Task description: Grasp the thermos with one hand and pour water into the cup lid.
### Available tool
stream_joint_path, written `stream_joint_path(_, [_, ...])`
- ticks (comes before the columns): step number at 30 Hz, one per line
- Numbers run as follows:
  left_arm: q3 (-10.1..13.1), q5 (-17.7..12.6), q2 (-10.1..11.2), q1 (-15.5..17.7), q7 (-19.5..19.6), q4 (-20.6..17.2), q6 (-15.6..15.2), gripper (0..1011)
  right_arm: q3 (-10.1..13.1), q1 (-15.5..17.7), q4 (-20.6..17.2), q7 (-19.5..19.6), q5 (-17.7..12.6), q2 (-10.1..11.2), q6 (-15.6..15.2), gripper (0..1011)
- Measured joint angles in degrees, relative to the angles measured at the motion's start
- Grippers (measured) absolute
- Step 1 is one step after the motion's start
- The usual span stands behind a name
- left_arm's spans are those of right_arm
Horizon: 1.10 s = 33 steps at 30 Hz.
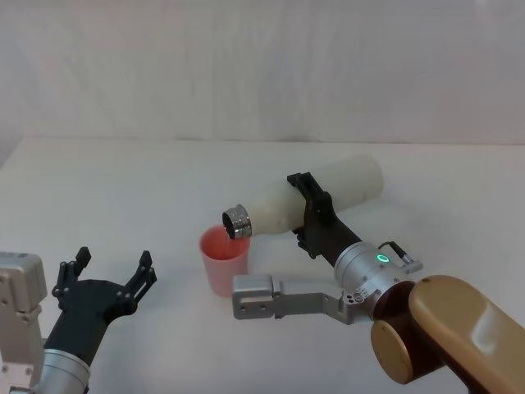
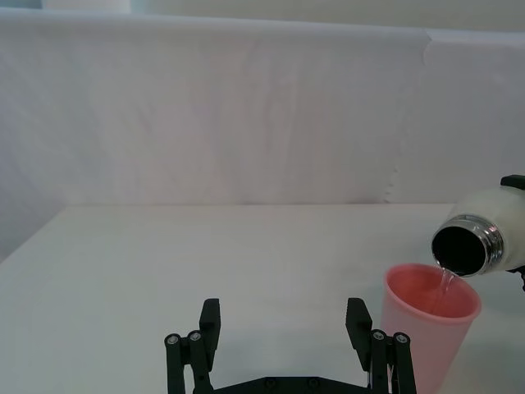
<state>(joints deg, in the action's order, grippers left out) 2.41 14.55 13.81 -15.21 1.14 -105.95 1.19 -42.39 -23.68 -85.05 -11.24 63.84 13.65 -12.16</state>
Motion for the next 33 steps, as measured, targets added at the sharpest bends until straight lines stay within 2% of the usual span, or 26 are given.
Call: stream_joint_path(33, [0.00, 0.00, 0.00, 0.00, 0.00, 0.00, 0.00, 1001, 0.60, 0.34, -0.02, 0.42, -0.34, -0.16, -0.16, 955])
